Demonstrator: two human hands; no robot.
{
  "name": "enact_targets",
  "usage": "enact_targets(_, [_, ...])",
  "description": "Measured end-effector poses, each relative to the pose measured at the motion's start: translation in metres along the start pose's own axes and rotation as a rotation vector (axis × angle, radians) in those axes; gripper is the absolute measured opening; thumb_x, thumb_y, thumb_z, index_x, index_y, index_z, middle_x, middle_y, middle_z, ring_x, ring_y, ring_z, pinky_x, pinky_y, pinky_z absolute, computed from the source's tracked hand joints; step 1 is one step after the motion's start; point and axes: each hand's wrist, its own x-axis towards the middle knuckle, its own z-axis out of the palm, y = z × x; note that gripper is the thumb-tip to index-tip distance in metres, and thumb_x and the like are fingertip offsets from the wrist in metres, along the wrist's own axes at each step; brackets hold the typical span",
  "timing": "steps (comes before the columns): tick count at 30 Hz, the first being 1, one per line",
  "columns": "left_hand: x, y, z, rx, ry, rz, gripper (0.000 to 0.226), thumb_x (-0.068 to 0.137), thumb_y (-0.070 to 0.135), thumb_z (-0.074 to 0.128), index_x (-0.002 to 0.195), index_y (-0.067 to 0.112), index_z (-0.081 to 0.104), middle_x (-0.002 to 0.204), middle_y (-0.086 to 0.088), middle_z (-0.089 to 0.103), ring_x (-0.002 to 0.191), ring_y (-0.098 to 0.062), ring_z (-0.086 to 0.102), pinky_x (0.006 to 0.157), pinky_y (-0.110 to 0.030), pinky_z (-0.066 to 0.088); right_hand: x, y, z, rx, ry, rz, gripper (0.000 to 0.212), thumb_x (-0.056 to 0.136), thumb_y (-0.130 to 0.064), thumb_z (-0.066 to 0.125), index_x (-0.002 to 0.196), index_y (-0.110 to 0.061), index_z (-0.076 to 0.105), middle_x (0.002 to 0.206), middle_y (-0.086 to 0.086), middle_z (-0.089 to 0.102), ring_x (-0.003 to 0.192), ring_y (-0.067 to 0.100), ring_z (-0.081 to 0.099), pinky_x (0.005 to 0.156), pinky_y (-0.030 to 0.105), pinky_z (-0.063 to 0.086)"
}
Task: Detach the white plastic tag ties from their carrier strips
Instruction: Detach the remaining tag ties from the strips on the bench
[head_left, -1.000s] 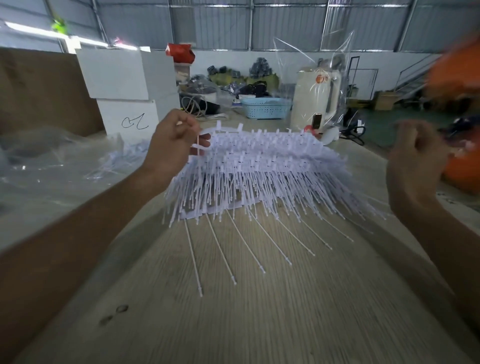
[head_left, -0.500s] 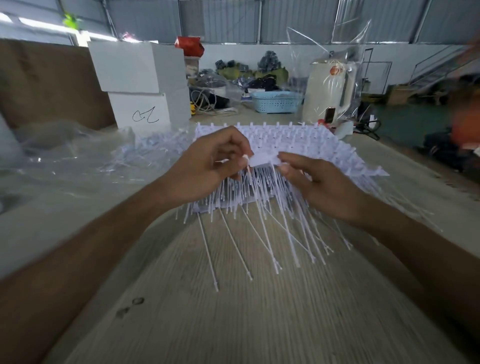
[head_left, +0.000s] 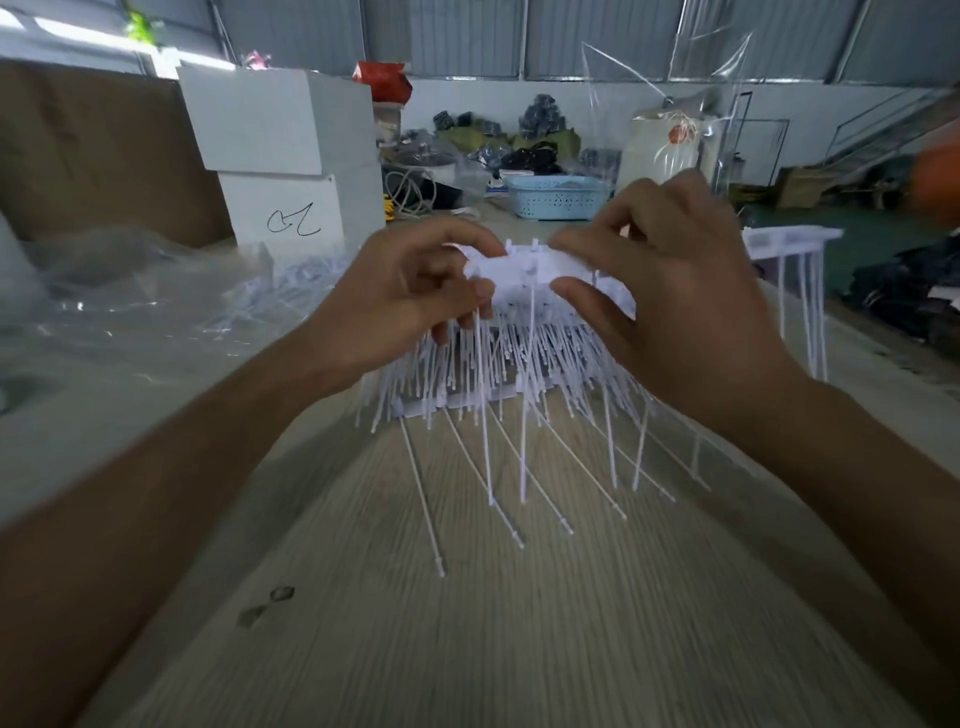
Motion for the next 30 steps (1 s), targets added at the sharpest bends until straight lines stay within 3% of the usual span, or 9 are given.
enact_targets(7, [0.002,0.006,-0.002,-0.174,-0.011,0.021,0.028,0.099,0.007,0.058,0.126,0.008,0.064,0.096,-0.016,0.073,0.082,-0.027,0.069,0.064,-0.036,0.055,0.015,0.012,-0.012,0.212,-0.1,0.126,0.029,0.095,-0.035,0.064,0.12,-0.021,0.069,0.095,-0.005,0.062,0.081,0.01,0.051,0.083,0.038,0.046])
enact_targets(10, [0.003,0.013,-0.003,-0.57,-0.066,-0.045,0.037,0.105,0.013,0.043,0.14,0.012,0.054,0.106,-0.016,0.071,0.087,-0.029,0.068,0.07,-0.035,0.057,0.019,0.017,-0.024,0.147,-0.009,0.061,0.025,0.097,-0.032,0.064,0.117,-0.017,0.069,0.1,-0.002,0.06,0.091,0.017,0.047,0.085,0.038,0.035])
enact_targets(12, [0.001,0.015,-0.002,-0.652,-0.136,-0.069,0.038,0.102,0.012,0.046,0.138,0.017,0.055,0.104,-0.017,0.071,0.082,-0.026,0.07,0.065,-0.032,0.059,0.019,0.013,-0.031,0.092,0.074,-0.015,0.02,0.097,-0.028,0.066,0.111,-0.016,0.073,0.107,0.008,0.063,0.1,0.034,0.052,0.085,0.041,0.032])
enact_targets(16, [-0.005,0.014,0.011,-0.507,-0.26,-0.056,0.031,0.087,0.008,0.065,0.118,0.009,0.069,0.103,-0.015,0.075,0.089,-0.03,0.073,0.064,-0.032,0.061,0.02,-0.001,-0.036,-0.019,0.224,-0.07,0.019,0.101,-0.026,0.06,0.104,-0.018,0.078,0.095,0.016,0.06,0.093,0.039,0.055,0.082,0.034,0.019])
enact_targets(18, [-0.007,0.014,0.022,-0.459,-0.245,-0.048,0.024,0.083,0.006,0.073,0.107,0.006,0.071,0.099,-0.016,0.075,0.089,-0.031,0.073,0.067,-0.033,0.061,0.018,-0.005,-0.034,0.052,0.196,-0.075,0.019,0.102,-0.016,0.059,0.107,-0.016,0.077,0.088,0.014,0.063,0.082,0.029,0.057,0.08,0.035,0.026])
enact_targets(21, [-0.008,0.016,0.037,-0.419,-0.179,-0.019,0.015,0.079,0.002,0.077,0.09,0.01,0.074,0.086,-0.011,0.076,0.079,-0.023,0.073,0.067,-0.031,0.059,0.013,-0.012,-0.033,0.345,0.106,-0.074,0.024,0.099,0.002,0.053,0.11,-0.005,0.073,0.1,0.011,0.069,0.093,0.015,0.06,0.083,0.033,0.044])
enact_targets(24, [-0.008,0.016,0.042,-0.373,-0.119,0.014,0.018,0.075,-0.006,0.076,0.088,0.006,0.071,0.083,-0.002,0.076,0.079,-0.016,0.074,0.073,-0.029,0.058,0.01,-0.024,-0.034,0.595,0.007,-0.075,0.023,0.1,0.0,0.052,0.117,-0.001,0.068,0.115,0.009,0.069,0.113,0.019,0.063,0.097,0.036,0.048])
enact_targets(27, [-0.008,0.015,0.044,-0.325,-0.066,0.055,0.023,0.075,-0.01,0.073,0.088,0.009,0.071,0.086,0.002,0.077,0.085,-0.015,0.074,0.079,-0.028,0.058,0.01,-0.031,-0.033,0.547,-0.032,-0.155,0.023,0.096,0.001,0.061,0.117,-0.003,0.07,0.12,0.007,0.069,0.114,0.021,0.064,0.095,0.037,0.049])
enact_targets(30, [-0.006,0.015,0.038,-0.284,-0.076,0.023,0.024,0.082,-0.011,0.07,0.096,0.008,0.073,0.096,-0.003,0.077,0.097,-0.02,0.073,0.082,-0.033,0.06,0.01,-0.025,-0.031,0.464,0.024,-0.175,0.031,0.093,0.011,0.058,0.117,-0.003,0.07,0.122,0.009,0.067,0.113,0.019,0.063,0.098,0.027,0.048])
